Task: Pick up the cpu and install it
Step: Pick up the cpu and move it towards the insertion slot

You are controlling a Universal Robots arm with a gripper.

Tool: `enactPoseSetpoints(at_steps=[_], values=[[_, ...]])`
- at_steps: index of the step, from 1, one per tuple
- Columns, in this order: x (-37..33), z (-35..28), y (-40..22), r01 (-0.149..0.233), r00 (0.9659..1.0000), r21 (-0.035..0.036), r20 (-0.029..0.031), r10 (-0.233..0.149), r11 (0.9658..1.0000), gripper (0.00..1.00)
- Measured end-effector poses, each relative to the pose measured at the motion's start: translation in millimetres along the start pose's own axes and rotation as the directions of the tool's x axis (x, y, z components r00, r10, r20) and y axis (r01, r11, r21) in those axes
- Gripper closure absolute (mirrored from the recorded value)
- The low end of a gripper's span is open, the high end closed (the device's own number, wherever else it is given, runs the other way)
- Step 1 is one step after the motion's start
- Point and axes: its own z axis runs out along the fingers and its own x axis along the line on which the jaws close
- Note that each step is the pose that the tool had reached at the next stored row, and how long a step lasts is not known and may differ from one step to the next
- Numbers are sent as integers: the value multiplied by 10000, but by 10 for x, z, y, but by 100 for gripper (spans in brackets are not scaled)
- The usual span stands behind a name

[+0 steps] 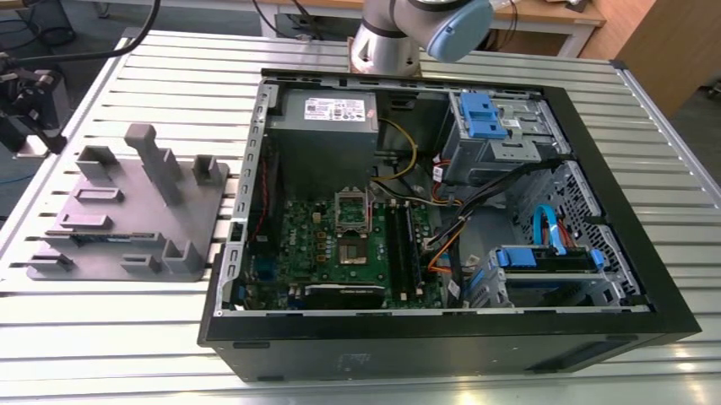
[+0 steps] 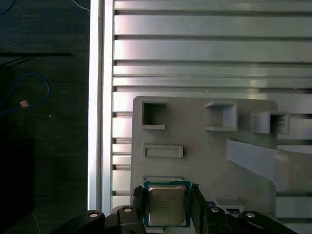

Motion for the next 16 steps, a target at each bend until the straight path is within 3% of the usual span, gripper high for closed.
enactPoseSetpoints(at_steps=[16], values=[[0,-51,1,0,10000,0,0,0,10000,53]])
